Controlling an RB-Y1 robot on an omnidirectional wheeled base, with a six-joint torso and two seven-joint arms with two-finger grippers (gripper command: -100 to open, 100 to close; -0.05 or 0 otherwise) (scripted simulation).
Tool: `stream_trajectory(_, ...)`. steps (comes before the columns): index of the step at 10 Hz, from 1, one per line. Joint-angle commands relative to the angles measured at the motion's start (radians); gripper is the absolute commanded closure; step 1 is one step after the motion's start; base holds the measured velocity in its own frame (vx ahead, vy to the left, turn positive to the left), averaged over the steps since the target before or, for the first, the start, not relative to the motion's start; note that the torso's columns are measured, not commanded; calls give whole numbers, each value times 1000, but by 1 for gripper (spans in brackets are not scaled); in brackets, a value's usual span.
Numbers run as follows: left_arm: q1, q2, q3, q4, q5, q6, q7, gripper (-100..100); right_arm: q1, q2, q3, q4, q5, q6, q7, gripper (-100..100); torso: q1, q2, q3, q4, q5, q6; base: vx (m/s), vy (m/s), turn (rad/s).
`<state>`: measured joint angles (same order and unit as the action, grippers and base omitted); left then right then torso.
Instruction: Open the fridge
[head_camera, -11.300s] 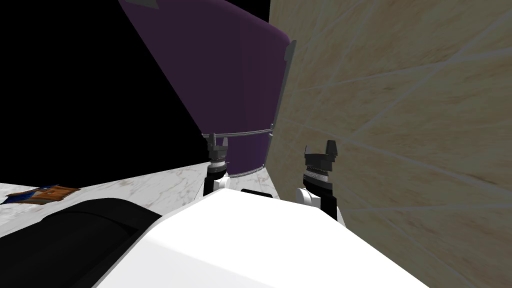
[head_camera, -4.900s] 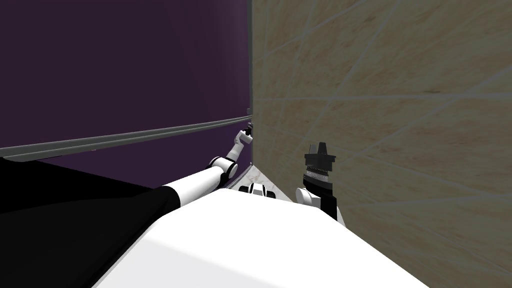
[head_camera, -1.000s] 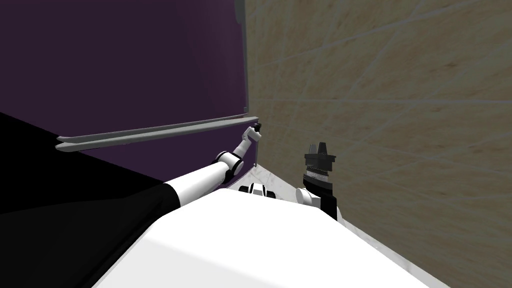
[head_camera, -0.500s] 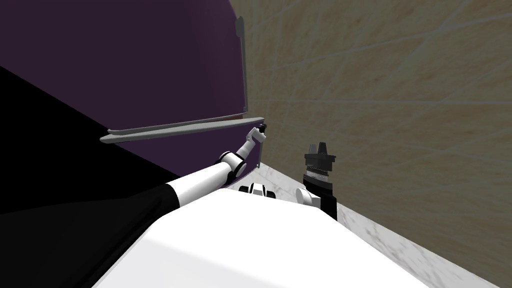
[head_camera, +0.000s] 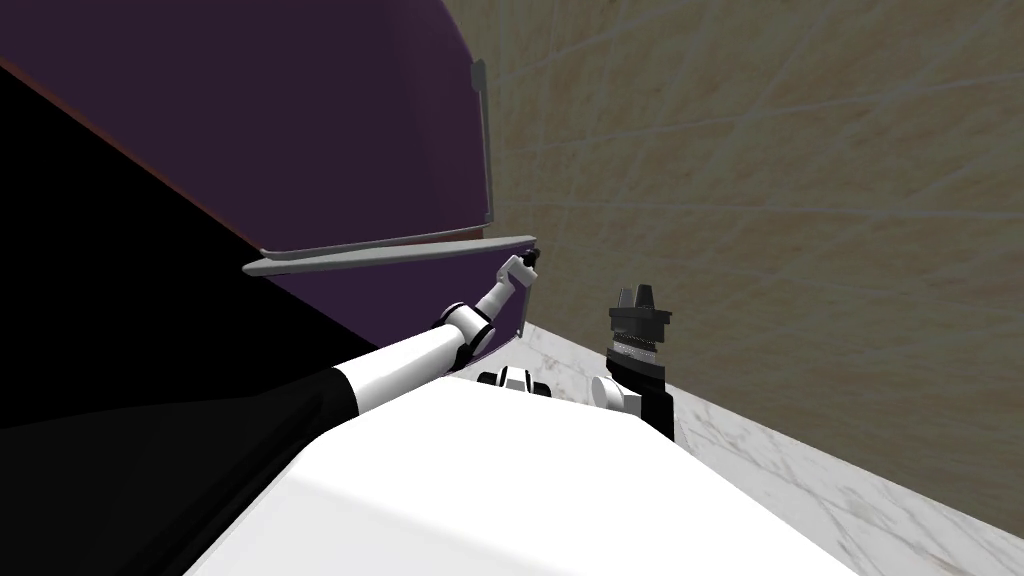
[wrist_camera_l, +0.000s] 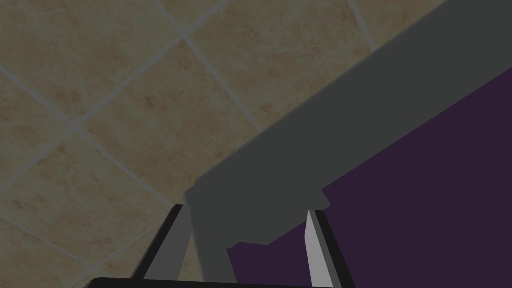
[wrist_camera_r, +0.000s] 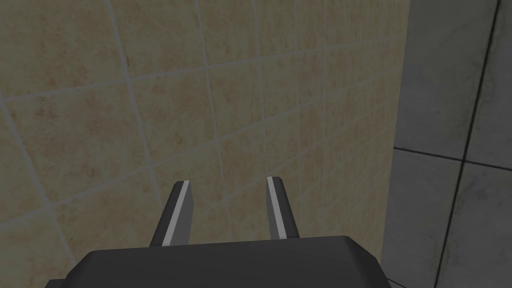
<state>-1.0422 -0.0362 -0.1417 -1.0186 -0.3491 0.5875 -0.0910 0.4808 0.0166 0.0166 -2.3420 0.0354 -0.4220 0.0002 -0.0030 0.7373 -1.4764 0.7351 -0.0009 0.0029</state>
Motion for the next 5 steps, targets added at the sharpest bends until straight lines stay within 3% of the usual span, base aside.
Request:
stream_trajectory(1,-7,-5,-29,15,36,-12,-5,100,0,0,0,0,0,0,0,0,2,-1,0,0,0,-2,-236,105,-194)
stream_trajectory(5,-16,-9,-79,24,96,-28,-14,100,0,0,0,0,0,0,0,0,3,1,1,-1,1,-4,-267,79,-206)
